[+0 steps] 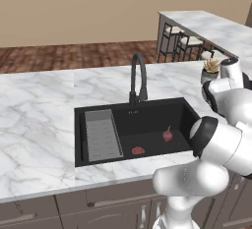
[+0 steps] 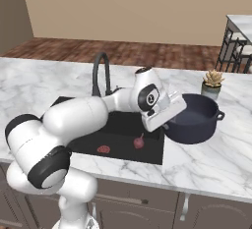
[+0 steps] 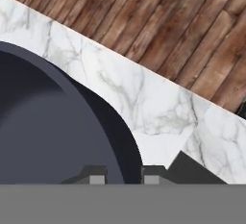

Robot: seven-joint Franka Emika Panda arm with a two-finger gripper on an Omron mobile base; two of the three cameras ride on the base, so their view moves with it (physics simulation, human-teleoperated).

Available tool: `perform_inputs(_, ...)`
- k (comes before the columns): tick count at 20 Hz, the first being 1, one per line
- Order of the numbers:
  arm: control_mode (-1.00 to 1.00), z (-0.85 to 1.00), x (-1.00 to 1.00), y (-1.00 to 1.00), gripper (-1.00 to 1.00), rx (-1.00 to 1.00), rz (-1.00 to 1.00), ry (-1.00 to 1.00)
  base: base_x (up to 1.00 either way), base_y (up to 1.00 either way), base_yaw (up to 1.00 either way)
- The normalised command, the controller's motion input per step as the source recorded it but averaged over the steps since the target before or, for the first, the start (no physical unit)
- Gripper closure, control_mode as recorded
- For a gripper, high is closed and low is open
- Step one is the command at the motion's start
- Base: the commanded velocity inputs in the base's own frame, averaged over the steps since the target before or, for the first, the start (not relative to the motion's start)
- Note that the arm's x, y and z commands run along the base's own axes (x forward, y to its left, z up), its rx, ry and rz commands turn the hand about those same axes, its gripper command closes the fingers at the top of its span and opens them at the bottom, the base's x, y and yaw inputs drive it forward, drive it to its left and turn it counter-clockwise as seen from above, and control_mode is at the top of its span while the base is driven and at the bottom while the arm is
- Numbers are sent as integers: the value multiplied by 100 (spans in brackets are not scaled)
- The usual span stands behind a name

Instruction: Dump the onion from the pot into the sink. Then turn on the water and wash the onion. Then turn off the water and put the onion back in the pot.

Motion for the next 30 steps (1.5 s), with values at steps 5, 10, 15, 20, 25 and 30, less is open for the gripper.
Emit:
perform_inputs(5,-100,-36,1,0,100,0,0,-4,0,0,0)
perform_inputs(10,-100,-32,4,0,100,0,0,-5,0,0,0)
perform_inputs(15,-100,-32,16,0,100,0,0,-3,0,0,0)
perform_inputs(20,-100,-32,25,-4,100,0,0,0,0,0,0)
perform_inputs(25,-100,-32,24,-6,100,1,0,-1,0,0,0)
perform_inputs(30,-100,-28,11,-10,100,2,0,-5,0,0,0)
